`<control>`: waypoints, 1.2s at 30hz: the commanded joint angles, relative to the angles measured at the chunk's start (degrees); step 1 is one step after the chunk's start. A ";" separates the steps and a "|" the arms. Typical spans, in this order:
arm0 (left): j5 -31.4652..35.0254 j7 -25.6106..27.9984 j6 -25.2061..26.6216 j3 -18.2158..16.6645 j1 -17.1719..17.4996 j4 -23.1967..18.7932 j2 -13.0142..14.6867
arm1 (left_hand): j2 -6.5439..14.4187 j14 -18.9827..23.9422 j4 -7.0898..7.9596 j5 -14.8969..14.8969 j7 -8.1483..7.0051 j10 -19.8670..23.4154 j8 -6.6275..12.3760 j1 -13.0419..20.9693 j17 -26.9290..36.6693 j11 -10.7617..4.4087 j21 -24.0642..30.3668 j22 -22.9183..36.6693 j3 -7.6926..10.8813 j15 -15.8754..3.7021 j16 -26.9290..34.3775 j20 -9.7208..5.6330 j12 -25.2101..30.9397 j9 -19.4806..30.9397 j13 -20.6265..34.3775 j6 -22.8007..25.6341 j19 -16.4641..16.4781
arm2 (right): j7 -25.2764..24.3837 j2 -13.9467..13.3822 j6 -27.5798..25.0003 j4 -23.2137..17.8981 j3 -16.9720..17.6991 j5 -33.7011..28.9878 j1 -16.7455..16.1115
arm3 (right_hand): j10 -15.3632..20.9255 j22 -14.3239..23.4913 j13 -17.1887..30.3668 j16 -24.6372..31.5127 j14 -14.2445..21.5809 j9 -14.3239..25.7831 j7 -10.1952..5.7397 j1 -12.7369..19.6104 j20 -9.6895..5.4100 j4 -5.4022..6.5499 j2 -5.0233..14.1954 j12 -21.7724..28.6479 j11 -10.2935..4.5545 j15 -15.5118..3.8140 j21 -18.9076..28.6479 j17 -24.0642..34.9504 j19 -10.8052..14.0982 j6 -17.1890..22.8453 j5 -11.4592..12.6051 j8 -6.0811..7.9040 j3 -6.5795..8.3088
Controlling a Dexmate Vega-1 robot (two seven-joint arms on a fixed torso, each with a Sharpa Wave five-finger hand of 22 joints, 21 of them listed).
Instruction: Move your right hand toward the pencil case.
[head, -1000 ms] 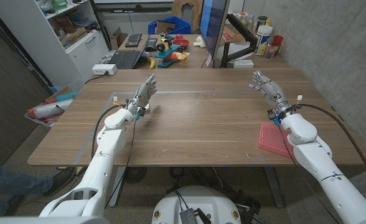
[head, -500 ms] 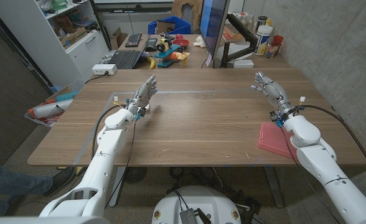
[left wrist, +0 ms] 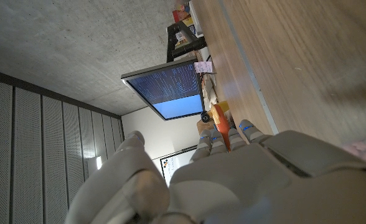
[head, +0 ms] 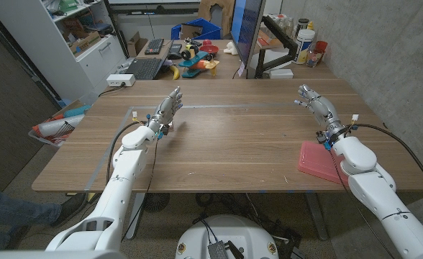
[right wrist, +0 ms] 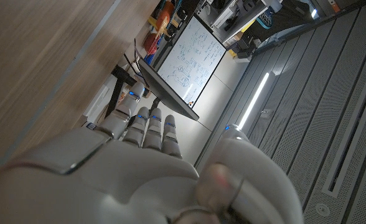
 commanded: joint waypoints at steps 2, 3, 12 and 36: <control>0.20 -0.04 0.51 0.25 0.09 -0.29 0.03 | 0.54 -0.58 -0.15 -0.26 0.35 -0.15 0.28 0.01 0.04 -0.09 -0.18 0.13 0.12 -0.17 0.03 0.25 0.36 0.29 0.07 0.61 -2.60 | 0.15 -0.39 0.32 -1.43 1.31 -0.60 -1.57 | 0.30 0.15 0.11 0.09 0.42 0.07 -0.45 0.16 -0.05 -0.24 -0.47 -0.24 -0.16 -0.21 -0.50 -0.01 0.38 0.05 0.55 0.21 0.05; 0.32 -0.01 0.49 0.33 0.08 -0.30 0.07 | 0.55 -0.58 -0.15 -0.26 0.34 -0.19 0.28 0.01 0.04 -0.12 -0.21 0.14 0.11 -0.16 0.03 0.31 0.34 0.29 0.07 0.62 -2.63 | -0.01 -0.36 0.05 -1.64 1.39 -0.68 -1.67 | 0.29 0.15 0.11 0.11 0.51 0.07 -0.43 0.16 -0.02 -0.25 -0.47 -0.27 -0.19 -0.22 -0.54 -0.04 0.41 0.07 0.55 0.21 0.05; 0.27 0.12 0.39 0.36 0.06 -0.41 -0.12 | 0.61 -0.65 -0.22 -0.28 0.33 -0.23 0.24 -0.03 0.04 -0.07 -0.47 0.15 0.07 -0.21 0.02 0.35 0.34 0.29 0.02 0.61 -2.57 | -0.22 -0.53 -0.27 -2.58 2.09 -1.36 -2.61 | 0.31 0.16 0.10 0.10 0.60 0.07 -0.52 0.13 -0.08 -0.30 -0.48 -0.34 -0.21 -0.15 -0.73 -0.16 0.54 0.17 0.57 0.23 0.00; 0.17 0.16 0.40 0.39 0.29 -0.40 -0.24 | 0.75 -0.67 -0.38 -0.31 0.25 -0.27 0.24 -0.11 0.03 -0.10 -1.11 0.17 -0.05 -0.13 0.04 0.41 0.35 0.29 -0.06 0.77 -2.42 | -0.18 -0.40 0.63 -4.40 4.11 -2.48 -5.55 | 0.51 0.18 0.03 -0.04 0.70 0.14 -2.21 -0.07 0.04 -0.46 -0.29 -0.61 -0.67 -0.01 -1.75 -0.68 1.05 1.63 0.64 0.57 -0.14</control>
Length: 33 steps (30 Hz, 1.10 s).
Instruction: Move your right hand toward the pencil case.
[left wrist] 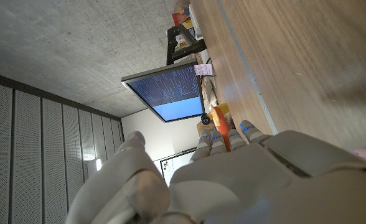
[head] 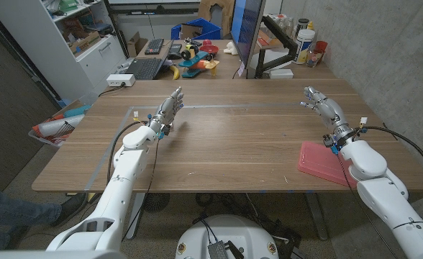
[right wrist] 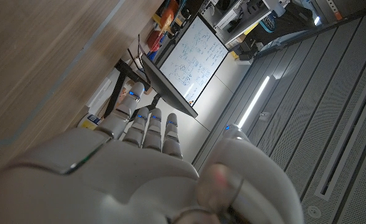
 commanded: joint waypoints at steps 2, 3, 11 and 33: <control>-0.10 0.10 -0.02 0.04 0.13 0.09 -0.21 | 0.47 -0.44 -0.21 -0.31 -0.03 -0.27 0.24 0.18 0.04 -0.06 -0.27 0.17 0.13 0.09 0.03 0.43 0.36 0.29 0.05 0.50 -2.39 | -0.26 0.13 0.20 -1.18 1.08 -0.78 -1.53 | 0.17 0.18 0.02 -0.05 0.70 0.14 -0.92 -0.07 -0.06 -0.32 -0.28 -0.19 -0.31 0.00 -0.14 0.08 0.57 -0.10 0.20 -0.18 0.00; -0.08 0.09 0.00 0.06 0.13 0.07 -0.19 | 0.48 -0.45 -0.22 -0.31 -0.04 -0.29 0.24 0.18 0.03 -0.04 -0.30 0.17 0.13 0.10 0.03 0.42 0.35 0.29 0.04 0.50 -2.38 | -0.31 0.17 0.18 -1.26 1.18 -0.81 -1.66 | 0.16 0.18 0.02 -0.07 0.67 0.14 -0.94 -0.08 -0.01 -0.33 -0.27 -0.20 -0.32 -0.01 -0.17 0.07 0.58 -0.09 0.20 -0.18 0.00; 0.04 0.22 0.12 0.12 0.29 -0.24 -0.15 | 0.54 -0.45 -0.28 -0.32 -0.01 -0.25 0.23 0.16 0.03 -0.03 -0.51 0.18 0.09 0.12 0.04 0.40 0.37 0.29 0.02 0.53 -2.31 | -0.42 0.41 0.79 -1.39 1.95 -1.20 -2.77 | 0.12 0.19 0.01 -0.11 0.63 0.14 -0.98 -0.13 0.04 -0.36 -0.24 -0.28 -0.70 0.16 -0.43 -0.04 0.62 0.03 0.21 -0.19 -0.04; 0.11 0.13 0.65 0.31 0.66 -0.94 0.02 | 0.67 -0.57 -0.44 -0.34 -0.08 -0.27 0.21 0.09 0.03 -0.17 -1.08 0.20 0.00 0.13 0.01 0.35 0.39 0.29 -0.03 0.59 -2.12 | -1.79 1.09 0.32 -4.12 3.57 -4.10 -5.45 | 0.32 0.20 0.00 -0.19 0.57 0.14 -1.13 -0.26 0.07 -0.46 -0.13 -0.36 -1.06 0.03 -1.15 -0.33 0.74 0.16 0.24 -0.27 -0.14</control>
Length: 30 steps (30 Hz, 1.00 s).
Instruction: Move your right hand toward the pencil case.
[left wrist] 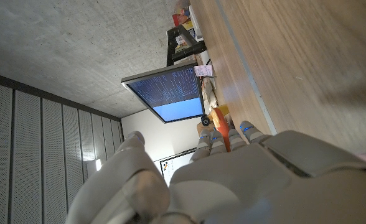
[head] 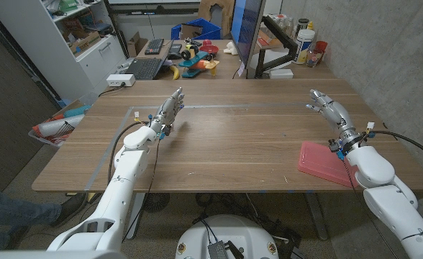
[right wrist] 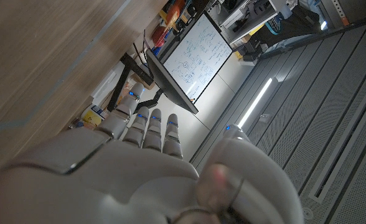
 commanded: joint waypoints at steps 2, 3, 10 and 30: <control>0.16 0.01 0.57 0.13 0.44 -0.64 0.21 | 0.69 -0.39 -0.31 -0.34 0.19 -0.20 0.21 0.08 0.03 -0.13 -0.30 0.20 0.13 -0.05 0.02 0.35 0.42 0.29 -0.05 0.28 -2.11 | -0.26 0.28 0.32 -0.85 0.89 -1.46 -1.36 | 0.03 0.20 -0.01 -0.19 0.37 0.14 -0.33 -0.28 -0.15 -0.23 -0.12 -0.16 -0.27 -0.18 -0.16 -0.10 0.50 0.41 0.24 0.02 0.09; 0.15 0.01 0.60 0.13 0.48 -0.71 0.20 | 0.70 -0.41 -0.32 -0.35 0.24 -0.20 0.21 0.08 0.03 -0.10 -0.33 0.20 0.13 -0.04 0.01 0.34 0.42 0.29 -0.05 0.29 -2.09 | -0.43 0.44 0.15 -1.01 0.97 -1.49 -1.44 | 0.03 0.20 -0.01 -0.21 0.34 0.14 -0.34 -0.28 -0.14 -0.23 -0.12 -0.16 -0.29 -0.18 -0.18 -0.11 0.52 0.43 0.25 0.02 0.08; 0.23 -0.02 0.75 0.29 0.55 -0.90 0.26 | 0.74 -0.46 -0.38 -0.36 0.23 -0.23 0.21 0.05 0.03 -0.16 -0.56 0.21 0.09 -0.09 0.00 0.38 0.41 0.29 -0.06 0.34 -2.10 | -0.57 0.63 0.59 -1.39 1.49 -2.17 -1.90 | 0.00 0.21 -0.01 -0.23 0.33 0.15 -0.40 -0.31 -0.13 -0.27 -0.07 -0.23 -0.24 -0.11 -0.44 -0.21 0.56 0.57 0.26 0.03 0.06; 0.07 -0.54 0.24 0.25 -0.56 0.60 0.13 | 0.88 -0.55 -0.59 -0.36 0.32 -0.24 0.16 0.00 0.02 0.15 -1.23 0.21 -0.03 -0.01 -0.01 -0.78 0.43 0.29 -0.10 0.36 -1.81 | -1.63 1.10 -0.36 -3.09 2.56 -5.19 -3.11 | 0.29 0.22 -0.01 -0.35 0.14 0.16 -0.67 -0.38 -0.11 -0.43 -0.05 -0.23 -0.36 -0.53 -1.26 -0.51 0.37 0.82 0.30 0.01 -0.05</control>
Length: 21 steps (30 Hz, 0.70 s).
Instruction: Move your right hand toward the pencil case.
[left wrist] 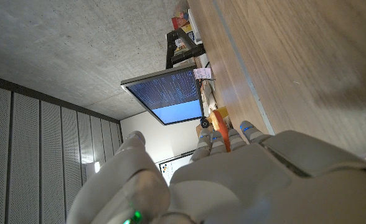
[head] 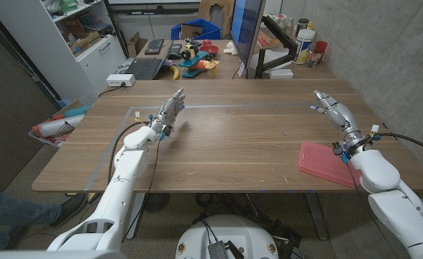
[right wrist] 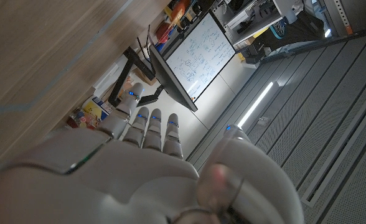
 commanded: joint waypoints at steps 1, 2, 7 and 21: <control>-0.09 -0.35 -0.34 -0.03 -0.62 0.90 -0.03 | 0.43 -0.57 -0.36 -0.36 0.00 -0.25 0.15 -0.01 0.02 0.12 -0.22 0.21 0.20 -0.06 -0.02 -0.35 0.19 0.29 0.18 0.00 -1.81 | -0.38 0.08 -0.46 -0.77 0.59 -2.00 -0.63 | 0.29 0.22 -0.02 0.04 0.17 0.16 -0.36 -0.38 0.02 -0.20 -0.05 -0.24 -0.20 -0.50 -0.24 0.01 0.15 0.51 0.30 0.00 0.19; -0.10 -0.41 -0.34 -0.05 -0.65 0.94 -0.01 | 0.43 -0.58 -0.37 -0.36 -0.01 -0.28 0.15 -0.01 0.02 0.17 -0.25 0.21 0.19 -0.05 -0.02 -0.33 0.18 0.29 0.18 0.01 -1.81 | -0.42 0.13 -0.47 -0.85 0.63 -2.11 -0.69 | 0.26 0.22 -0.02 0.03 0.14 0.16 -0.35 -0.39 0.04 -0.20 -0.04 -0.26 -0.23 -0.49 -0.27 0.00 0.16 0.51 0.30 0.00 0.19; -0.07 -0.44 -0.50 -0.13 -0.80 1.23 -0.02 | 0.47 -0.64 -0.41 -0.36 0.06 -0.35 0.16 -0.02 0.02 0.27 -0.45 0.21 0.17 0.01 -0.03 -0.12 0.16 0.29 0.18 0.03 -1.93 | -0.77 0.32 -1.23 -1.77 0.92 -2.79 -1.24 | 0.26 0.23 -0.02 0.00 0.07 0.17 -0.44 -0.41 0.03 -0.23 -0.02 -0.28 -0.20 -0.47 -0.43 -0.07 0.18 0.56 0.31 -0.01 0.17; 0.21 -0.62 -0.52 0.02 -1.53 2.35 -0.16 | 0.56 -0.81 -0.51 -0.36 0.07 -0.41 0.15 -0.07 0.02 0.10 -0.90 0.22 0.10 0.06 -0.07 0.10 0.15 0.29 0.16 0.04 -2.00 | -1.21 1.08 -0.91 -3.10 1.85 -4.41 -3.11 | 0.43 0.23 -0.02 -0.04 0.00 0.17 -0.67 -0.48 0.10 -0.31 0.05 -0.29 -0.64 -0.44 -0.93 -0.26 0.26 0.72 0.34 -0.03 0.10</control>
